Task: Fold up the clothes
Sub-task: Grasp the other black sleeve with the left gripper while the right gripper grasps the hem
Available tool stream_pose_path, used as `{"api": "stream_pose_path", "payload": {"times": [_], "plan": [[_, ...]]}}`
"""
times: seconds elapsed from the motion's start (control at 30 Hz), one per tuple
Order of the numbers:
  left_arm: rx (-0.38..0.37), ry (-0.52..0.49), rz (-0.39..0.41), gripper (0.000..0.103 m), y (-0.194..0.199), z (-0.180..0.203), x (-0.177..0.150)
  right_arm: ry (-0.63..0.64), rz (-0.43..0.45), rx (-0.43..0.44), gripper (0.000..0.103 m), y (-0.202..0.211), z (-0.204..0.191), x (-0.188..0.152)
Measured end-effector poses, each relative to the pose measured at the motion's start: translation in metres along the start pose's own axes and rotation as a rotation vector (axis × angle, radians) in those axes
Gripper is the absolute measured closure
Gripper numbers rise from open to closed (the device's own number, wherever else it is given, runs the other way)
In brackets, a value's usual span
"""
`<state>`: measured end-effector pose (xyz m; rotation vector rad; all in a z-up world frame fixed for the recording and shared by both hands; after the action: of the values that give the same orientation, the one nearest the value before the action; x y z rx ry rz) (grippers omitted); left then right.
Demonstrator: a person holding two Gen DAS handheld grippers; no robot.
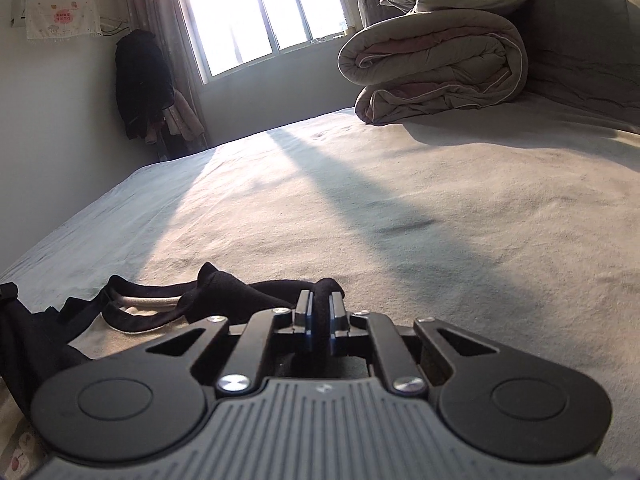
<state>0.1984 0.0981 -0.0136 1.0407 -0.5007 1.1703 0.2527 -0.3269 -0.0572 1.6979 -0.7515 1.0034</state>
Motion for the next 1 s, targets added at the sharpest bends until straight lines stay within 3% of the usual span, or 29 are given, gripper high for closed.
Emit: {"api": "stream_pose_path", "payload": {"times": [0.1,0.23,0.33,0.37,0.47,0.53,0.67,0.77,0.87,1.0], "plan": [[0.031,0.023,-0.017,0.097,-0.01,-0.012,-0.001,-0.007,-0.011,-0.001,0.096,-0.003,0.0,0.0],[0.119,0.012,-0.16,0.093,-0.039,-0.027,-0.013,-0.013,-0.038,0.009,0.095,-0.007,0.001,-0.002],[0.098,0.046,-0.169,0.076,-0.038,-0.031,-0.017,-0.022,-0.037,0.029,0.085,-0.006,0.003,-0.002],[0.086,0.059,-0.17,0.064,-0.037,-0.031,-0.017,-0.024,-0.035,0.032,0.082,-0.005,0.003,-0.001],[0.09,0.052,-0.179,0.061,-0.038,-0.028,-0.015,0.002,-0.008,0.012,0.077,0.002,0.0,0.003],[0.102,0.025,-0.183,0.062,-0.04,-0.025,-0.015,0.048,0.025,0.011,0.077,0.009,-0.007,0.008],[0.123,-0.022,-0.194,0.076,-0.044,-0.022,-0.018,0.197,0.054,0.074,0.077,0.014,-0.033,0.012],[0.131,-0.051,-0.189,0.082,-0.042,-0.02,-0.022,0.355,0.009,0.056,0.077,0.003,-0.052,0.002],[0.141,-0.097,-0.18,0.096,-0.04,-0.016,-0.026,0.458,-0.065,0.042,0.077,-0.011,-0.062,-0.009],[0.172,-0.186,-0.143,0.099,-0.036,-0.006,-0.029,0.473,-0.083,0.022,0.098,-0.013,-0.063,-0.014]]}}
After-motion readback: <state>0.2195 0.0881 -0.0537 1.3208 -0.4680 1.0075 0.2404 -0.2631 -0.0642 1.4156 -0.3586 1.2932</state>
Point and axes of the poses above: each gripper's, at about its wrist camera, not at the fingertips, and y roughly against the way its jaws point, z to its right, x to its top, the point moved 3 cm from there along -y, roughly the way its jaws point, and after that the axes turned 7 degrees about y, right-handed, at the moved point
